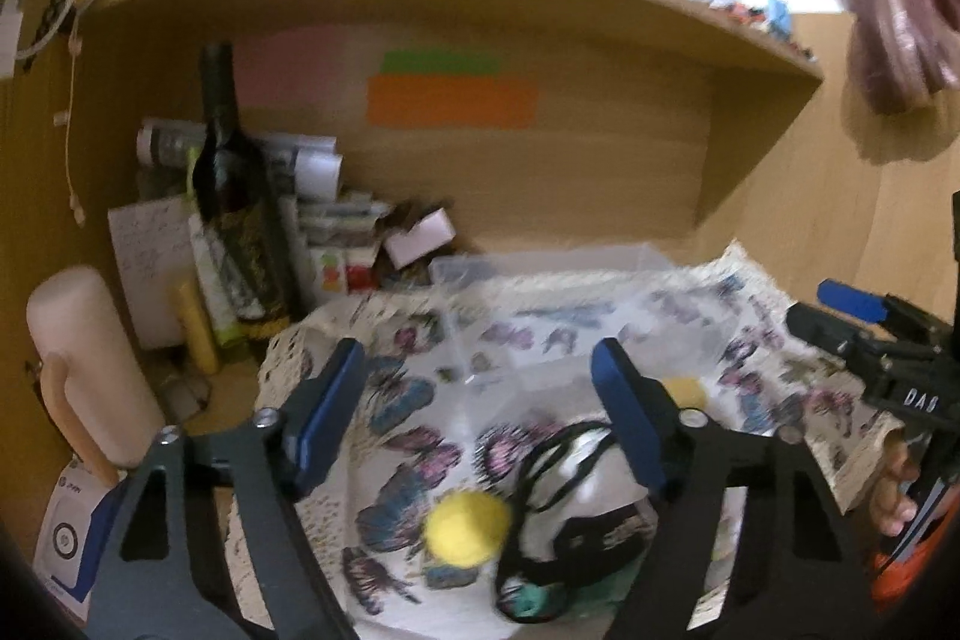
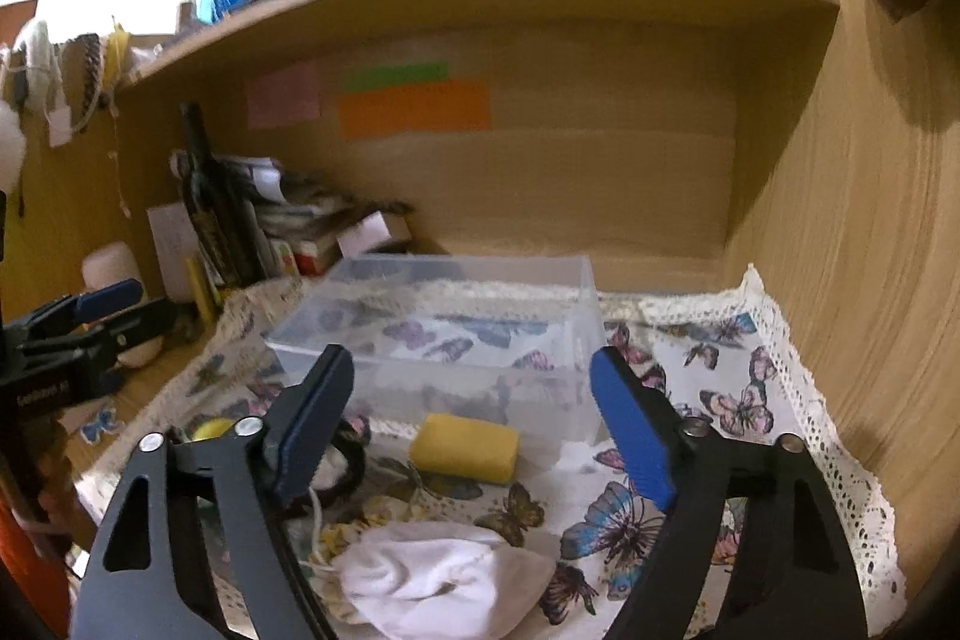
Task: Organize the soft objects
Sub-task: 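Grasp the yellow ball with the left gripper while the right gripper grasps the yellow sponge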
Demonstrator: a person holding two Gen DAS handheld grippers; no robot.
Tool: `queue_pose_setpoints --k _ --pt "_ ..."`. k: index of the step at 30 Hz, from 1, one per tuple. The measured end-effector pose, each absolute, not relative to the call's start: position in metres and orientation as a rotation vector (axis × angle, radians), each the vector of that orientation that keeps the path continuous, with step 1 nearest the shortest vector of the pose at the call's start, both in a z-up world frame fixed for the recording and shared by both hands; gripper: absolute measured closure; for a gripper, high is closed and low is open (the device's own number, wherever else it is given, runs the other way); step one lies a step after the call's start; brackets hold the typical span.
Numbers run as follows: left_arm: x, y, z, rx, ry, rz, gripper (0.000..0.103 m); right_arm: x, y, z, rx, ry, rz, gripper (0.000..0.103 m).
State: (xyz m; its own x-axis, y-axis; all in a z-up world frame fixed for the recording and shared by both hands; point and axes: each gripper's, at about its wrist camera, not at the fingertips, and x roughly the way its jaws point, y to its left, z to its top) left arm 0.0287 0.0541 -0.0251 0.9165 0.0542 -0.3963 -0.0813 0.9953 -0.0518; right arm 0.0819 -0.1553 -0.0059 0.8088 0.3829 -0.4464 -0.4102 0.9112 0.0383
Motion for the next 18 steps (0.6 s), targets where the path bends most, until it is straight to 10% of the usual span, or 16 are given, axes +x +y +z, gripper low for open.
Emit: queue_pose_setpoints --k 18 --pt "0.049 0.084 -0.104 -0.158 0.703 0.038 0.044 0.128 -0.149 -0.061 -0.144 0.716 0.417 0.032"
